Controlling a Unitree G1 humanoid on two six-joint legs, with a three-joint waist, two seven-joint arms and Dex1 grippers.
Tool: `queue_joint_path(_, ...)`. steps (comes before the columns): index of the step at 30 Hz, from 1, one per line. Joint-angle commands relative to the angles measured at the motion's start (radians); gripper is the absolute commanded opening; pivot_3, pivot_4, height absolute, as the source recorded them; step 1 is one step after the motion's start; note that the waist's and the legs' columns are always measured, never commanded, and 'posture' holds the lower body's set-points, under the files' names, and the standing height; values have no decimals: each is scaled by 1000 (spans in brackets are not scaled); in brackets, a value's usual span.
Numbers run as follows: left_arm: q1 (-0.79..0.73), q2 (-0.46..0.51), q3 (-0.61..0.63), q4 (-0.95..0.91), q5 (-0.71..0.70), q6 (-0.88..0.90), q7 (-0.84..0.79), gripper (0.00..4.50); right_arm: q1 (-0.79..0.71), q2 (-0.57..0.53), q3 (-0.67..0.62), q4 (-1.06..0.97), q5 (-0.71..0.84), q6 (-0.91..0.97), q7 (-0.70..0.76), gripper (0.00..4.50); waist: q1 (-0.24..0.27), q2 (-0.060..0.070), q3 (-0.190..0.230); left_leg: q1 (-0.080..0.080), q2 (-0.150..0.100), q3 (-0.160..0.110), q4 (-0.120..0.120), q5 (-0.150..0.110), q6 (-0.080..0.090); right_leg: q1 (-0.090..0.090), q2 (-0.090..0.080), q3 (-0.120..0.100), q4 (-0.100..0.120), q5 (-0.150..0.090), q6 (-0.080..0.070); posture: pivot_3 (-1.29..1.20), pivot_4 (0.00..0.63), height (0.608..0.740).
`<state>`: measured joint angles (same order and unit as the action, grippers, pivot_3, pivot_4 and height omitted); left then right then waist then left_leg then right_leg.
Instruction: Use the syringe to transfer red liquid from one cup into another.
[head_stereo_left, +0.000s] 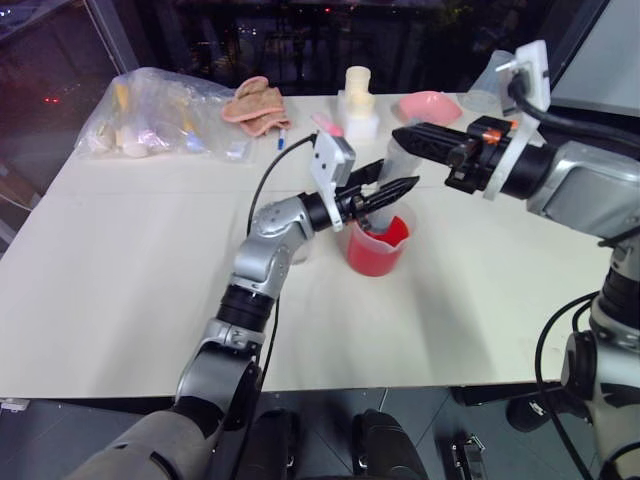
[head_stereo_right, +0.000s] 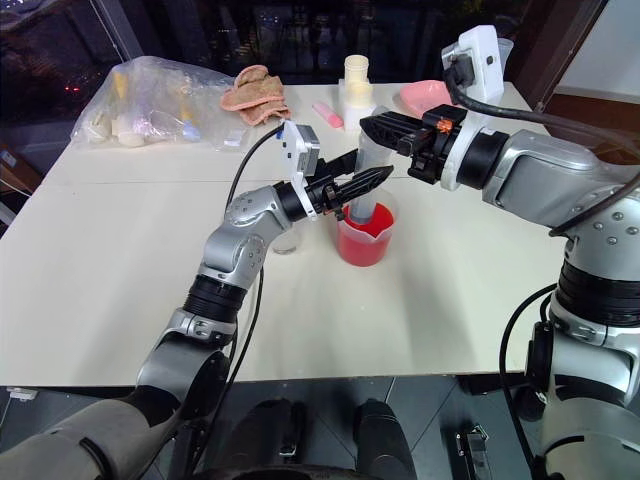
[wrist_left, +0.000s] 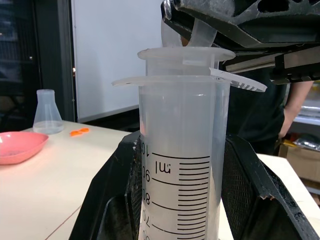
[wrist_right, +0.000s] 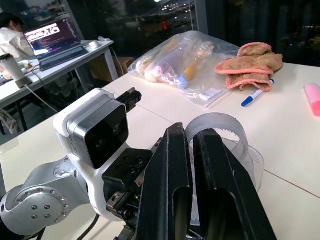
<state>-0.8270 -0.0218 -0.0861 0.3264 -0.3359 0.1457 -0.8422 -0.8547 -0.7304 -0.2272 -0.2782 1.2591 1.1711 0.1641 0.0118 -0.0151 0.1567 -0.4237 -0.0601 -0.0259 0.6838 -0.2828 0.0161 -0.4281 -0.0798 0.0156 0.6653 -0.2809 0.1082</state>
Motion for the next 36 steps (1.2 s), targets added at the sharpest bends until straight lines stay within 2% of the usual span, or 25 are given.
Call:
queue_joint_path(1,10,-12,-24,-1,12,-19,-1,1551,-12,3,-22,-43,3,-27,11,37,0,0,0,0,0,0,0,0,0,0,0,0,0,0,0,0,150,740)
queue_joint_path(36,82,4,-60,-19,19,8,-4,1551,-90,5,-117,21,75,-91,-4,37,0,0,0,0,0,0,0,0,0,0,0,0,-1,0,0,0,150,740)
